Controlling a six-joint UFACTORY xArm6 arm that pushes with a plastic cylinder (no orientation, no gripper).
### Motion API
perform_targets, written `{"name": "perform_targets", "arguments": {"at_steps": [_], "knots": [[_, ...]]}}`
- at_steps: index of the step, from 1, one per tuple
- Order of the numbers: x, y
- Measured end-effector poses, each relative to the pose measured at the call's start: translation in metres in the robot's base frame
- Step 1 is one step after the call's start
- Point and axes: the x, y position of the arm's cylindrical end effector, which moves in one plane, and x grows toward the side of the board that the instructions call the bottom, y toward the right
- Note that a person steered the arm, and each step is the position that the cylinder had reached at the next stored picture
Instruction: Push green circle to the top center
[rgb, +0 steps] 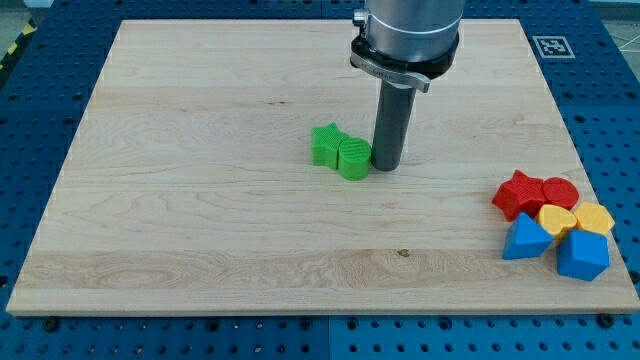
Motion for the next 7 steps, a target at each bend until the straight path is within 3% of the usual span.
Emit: {"name": "perform_targets", "arguments": {"at_steps": [2,3,6,7], "knots": [[0.04,0.011],[0.036,-0.041],[-0.04,-0.028],[-0.04,-0.014]]}}
